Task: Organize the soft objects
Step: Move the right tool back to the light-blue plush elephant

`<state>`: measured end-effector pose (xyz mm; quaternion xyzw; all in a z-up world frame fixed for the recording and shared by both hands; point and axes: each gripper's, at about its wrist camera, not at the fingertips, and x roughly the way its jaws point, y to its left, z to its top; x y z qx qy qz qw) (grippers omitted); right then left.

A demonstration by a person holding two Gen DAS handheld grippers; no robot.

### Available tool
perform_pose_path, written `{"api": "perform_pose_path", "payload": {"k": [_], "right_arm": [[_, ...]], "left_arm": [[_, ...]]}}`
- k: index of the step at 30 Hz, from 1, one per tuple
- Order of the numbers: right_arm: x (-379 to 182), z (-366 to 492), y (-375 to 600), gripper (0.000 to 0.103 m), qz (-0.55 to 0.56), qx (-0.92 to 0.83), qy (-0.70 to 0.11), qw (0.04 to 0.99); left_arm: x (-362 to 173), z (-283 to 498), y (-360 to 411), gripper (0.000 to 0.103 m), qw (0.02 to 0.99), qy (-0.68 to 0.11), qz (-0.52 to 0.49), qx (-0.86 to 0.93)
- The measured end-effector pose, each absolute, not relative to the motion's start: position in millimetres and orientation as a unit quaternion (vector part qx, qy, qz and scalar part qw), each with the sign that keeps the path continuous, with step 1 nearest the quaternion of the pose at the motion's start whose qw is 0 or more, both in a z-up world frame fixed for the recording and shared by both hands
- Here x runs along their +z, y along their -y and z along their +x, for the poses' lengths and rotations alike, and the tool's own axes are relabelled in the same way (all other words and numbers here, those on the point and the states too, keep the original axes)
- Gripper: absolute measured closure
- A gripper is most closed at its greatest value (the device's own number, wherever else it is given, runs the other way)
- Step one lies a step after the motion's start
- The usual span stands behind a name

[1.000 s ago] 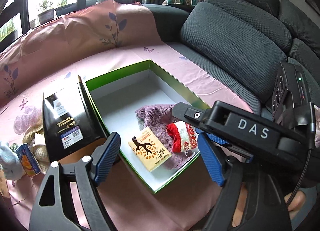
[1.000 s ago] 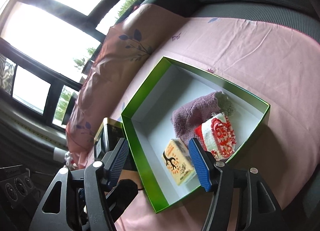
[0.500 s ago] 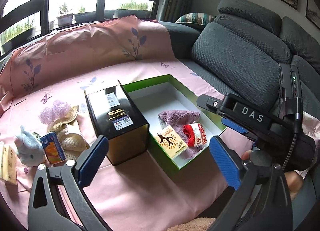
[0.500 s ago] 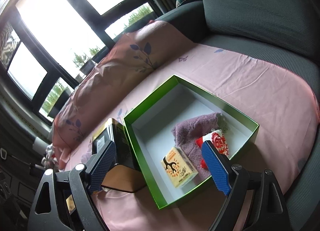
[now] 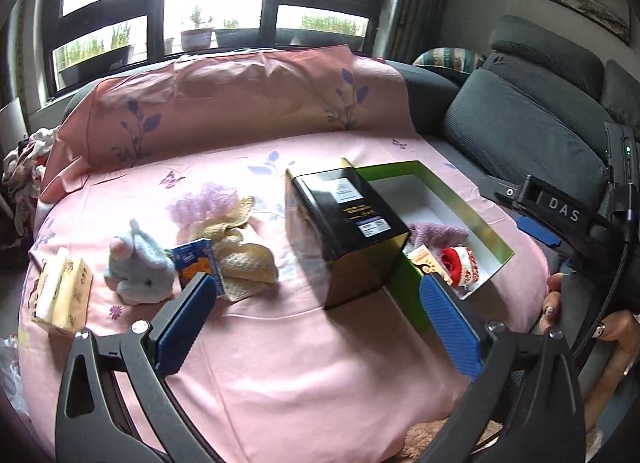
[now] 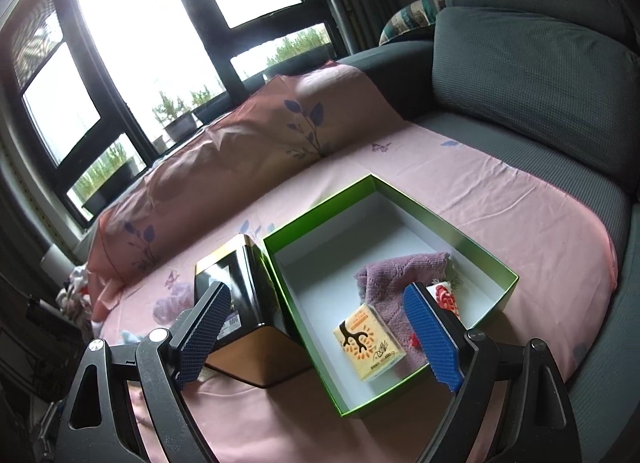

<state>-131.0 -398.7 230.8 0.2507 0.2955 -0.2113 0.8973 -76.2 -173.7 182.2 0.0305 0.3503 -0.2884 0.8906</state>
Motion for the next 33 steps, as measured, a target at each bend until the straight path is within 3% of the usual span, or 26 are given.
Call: {"api": "perform_pose_path", "payload": {"k": [8,21,28,33], "right_arm": [[234,-124,383,0.014,0.271,-0.162,-0.293,0.903],[235,-88,305,0.014,0.216,-0.059,-0.303,0.926],[227,-26,223,0.014,0.159,0.024,-0.359,0.919],[187,44,163,0.014,0.123,0.067,-0.438,0.888]], "left_arm": [[157,-65,123,0.001,0.902,-0.355,0.003,-0.244],[138,-23,18,0.001,0.906,-0.392,-0.106,-0.121],[132,-13,-39,0.001,0.902,-0.405,-0.144,-0.041],[131,-13,-63,0.001,0.897,-0.407,-0.169,-0.028]]}}
